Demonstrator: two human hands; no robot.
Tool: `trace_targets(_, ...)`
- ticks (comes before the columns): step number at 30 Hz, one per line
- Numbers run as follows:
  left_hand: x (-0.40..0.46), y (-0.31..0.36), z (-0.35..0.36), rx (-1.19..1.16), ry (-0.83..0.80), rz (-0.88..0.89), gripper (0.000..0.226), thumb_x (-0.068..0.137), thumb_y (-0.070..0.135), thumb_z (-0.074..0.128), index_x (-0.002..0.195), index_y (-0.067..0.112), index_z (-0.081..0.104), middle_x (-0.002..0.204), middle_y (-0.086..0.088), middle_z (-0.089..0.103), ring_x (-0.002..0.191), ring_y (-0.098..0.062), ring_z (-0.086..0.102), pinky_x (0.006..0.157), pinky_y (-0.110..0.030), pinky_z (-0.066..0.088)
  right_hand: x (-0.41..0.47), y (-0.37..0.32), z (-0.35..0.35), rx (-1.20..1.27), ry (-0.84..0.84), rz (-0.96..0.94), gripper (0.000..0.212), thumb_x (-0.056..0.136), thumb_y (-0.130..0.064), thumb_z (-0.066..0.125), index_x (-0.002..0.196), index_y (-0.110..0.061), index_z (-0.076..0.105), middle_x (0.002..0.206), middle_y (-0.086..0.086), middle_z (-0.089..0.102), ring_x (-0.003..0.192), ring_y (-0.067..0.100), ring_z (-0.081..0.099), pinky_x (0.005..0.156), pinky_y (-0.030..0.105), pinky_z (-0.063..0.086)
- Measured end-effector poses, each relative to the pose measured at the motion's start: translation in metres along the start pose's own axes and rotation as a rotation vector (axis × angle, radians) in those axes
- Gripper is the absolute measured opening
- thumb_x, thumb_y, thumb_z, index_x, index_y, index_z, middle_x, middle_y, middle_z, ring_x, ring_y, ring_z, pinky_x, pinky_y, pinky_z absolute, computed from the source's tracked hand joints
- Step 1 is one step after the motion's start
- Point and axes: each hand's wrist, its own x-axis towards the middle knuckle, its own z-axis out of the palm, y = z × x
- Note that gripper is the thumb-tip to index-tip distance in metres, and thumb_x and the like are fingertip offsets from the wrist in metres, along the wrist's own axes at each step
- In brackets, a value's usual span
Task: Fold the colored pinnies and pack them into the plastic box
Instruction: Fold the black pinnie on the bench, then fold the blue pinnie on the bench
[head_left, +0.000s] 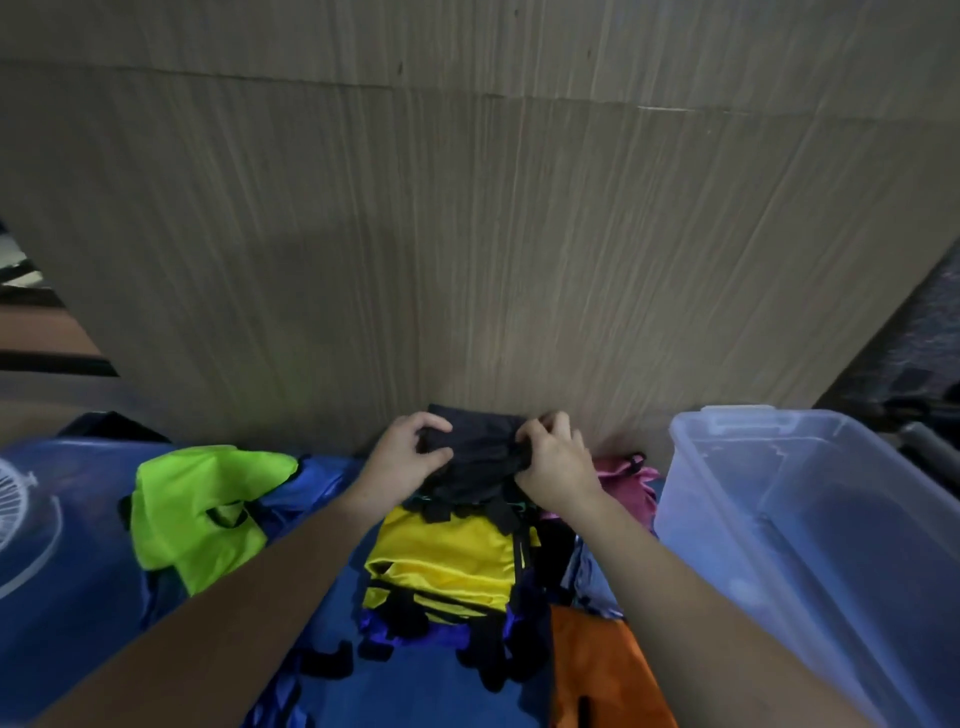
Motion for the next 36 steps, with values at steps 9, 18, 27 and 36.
trace_targets(9, -0.044, -0.001, -0.027, 0.381, 0.021, 0.149, 0.029, 0.091, 0.032, 0.070, 0.115, 0.046, 0.063, 0.130, 0.012, 0.046, 0.124, -0.013, 0.049, 0.109, -0.034, 0.039, -0.036, -0.020, -0.025, -0.162, -0.004, -0.043, 0.061, 0.080, -0.036, 0.062, 0.139, -0.034, 0.045, 0.129, 0.006, 0.038, 0.122, 0.034, 0.042, 0.100, 0.041, 0.037)
trace_targets(18, -0.171, -0.003, -0.107, 0.658, 0.215, 0.214, 0.041, 0.076, 0.055, 0.058, 0.110, 0.035, 0.067, 0.112, 0.012, 0.055, 0.097, -0.015, 0.059, 0.090, -0.034, 0.049, -0.108, -0.118, -0.003, -0.176, 0.017, -0.350, 0.058, 0.081, -0.042, 0.057, 0.137, -0.031, 0.049, 0.130, 0.003, 0.045, 0.119, 0.031, 0.047, 0.098, 0.042, 0.040)
trace_targets(27, -0.272, -0.061, -0.183, 0.714, 0.350, -0.003, 0.044, 0.069, 0.057, 0.058, 0.106, 0.034, 0.064, 0.106, 0.000, 0.060, 0.089, -0.031, 0.064, 0.079, -0.042, 0.055, -0.143, -0.187, 0.056, -0.174, -0.152, -0.527, 0.062, 0.085, -0.049, 0.060, 0.143, -0.034, 0.043, 0.136, 0.001, 0.043, 0.126, 0.028, 0.044, 0.104, 0.040, 0.036)
trace_targets(36, -0.288, -0.096, -0.169, 0.612, 0.083, -0.107, 0.065, 0.065, 0.070, 0.066, 0.123, 0.043, 0.053, 0.119, 0.011, 0.048, 0.112, -0.017, 0.057, 0.099, -0.038, 0.047, -0.158, -0.196, 0.099, -0.128, -0.330, -0.595, 0.069, 0.081, -0.049, 0.071, 0.142, -0.040, 0.040, 0.131, -0.006, 0.040, 0.125, 0.021, 0.044, 0.105, 0.036, 0.036)
